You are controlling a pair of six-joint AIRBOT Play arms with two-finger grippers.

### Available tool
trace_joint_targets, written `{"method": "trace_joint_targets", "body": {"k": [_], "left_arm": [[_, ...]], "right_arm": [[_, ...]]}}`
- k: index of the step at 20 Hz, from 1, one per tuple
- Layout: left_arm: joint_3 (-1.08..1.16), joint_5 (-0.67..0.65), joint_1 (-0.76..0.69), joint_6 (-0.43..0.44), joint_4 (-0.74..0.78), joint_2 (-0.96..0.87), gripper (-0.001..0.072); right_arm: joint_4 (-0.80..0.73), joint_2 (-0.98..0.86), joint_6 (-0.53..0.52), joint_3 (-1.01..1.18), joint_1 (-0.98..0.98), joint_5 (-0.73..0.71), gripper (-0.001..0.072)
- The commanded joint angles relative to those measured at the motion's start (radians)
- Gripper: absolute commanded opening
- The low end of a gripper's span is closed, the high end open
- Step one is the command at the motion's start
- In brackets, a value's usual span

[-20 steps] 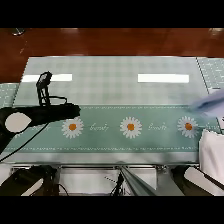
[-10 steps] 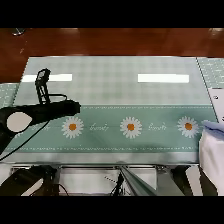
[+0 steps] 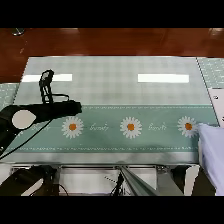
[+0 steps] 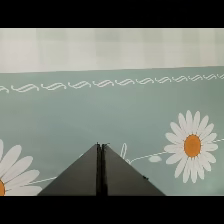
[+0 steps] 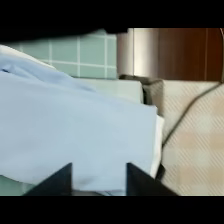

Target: Fold the shirts.

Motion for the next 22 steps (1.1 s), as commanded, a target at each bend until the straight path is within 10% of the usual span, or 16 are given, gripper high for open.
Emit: {"method": "trace_joint_targets", "body": {"k": [1, 2, 5, 7, 11, 15, 22], "left_arm": [[0.008, 0.057, 0.0, 0.025, 0.0, -0.004, 0.0022], [0.034, 0.082, 0.001, 0.063, 0.0, -0.007, 0.0021], [0.266, 0.077, 0.002, 0.135, 0.0, -0.059, 0.0021], [0.489, 0.039, 0.001, 0.153, 0.001, -0.132, 0.002], [0.733, -0.137, -0.001, 0.224, 0.007, -0.258, 0.002], [0.496, -0.237, 0.005, 0.206, 0.142, -0.282, 0.002], [0.346, -0.298, 0.146, 0.128, 0.259, -0.341, 0.0021]], "right_arm": [[0.401, -0.022, -0.19, 0.024, -0.005, -0.299, 0.0167], [0.616, -0.04, -0.274, 0.033, -0.003, -0.388, 0.003], [1.209, -0.133, -0.385, 0.034, 0.135, -0.611, 0.003], [1.303, -0.195, -0.483, 0.034, 0.362, -0.647, 0.003], [0.791, -0.319, -0.491, 0.002, 0.98, -0.612, 0.003], [0.227, -0.478, -0.117, -0.144, 1.361, -0.665, 0.0031], [0.177, -0.676, -0.024, -0.103, 1.335, -0.603, 0.0031]]}}
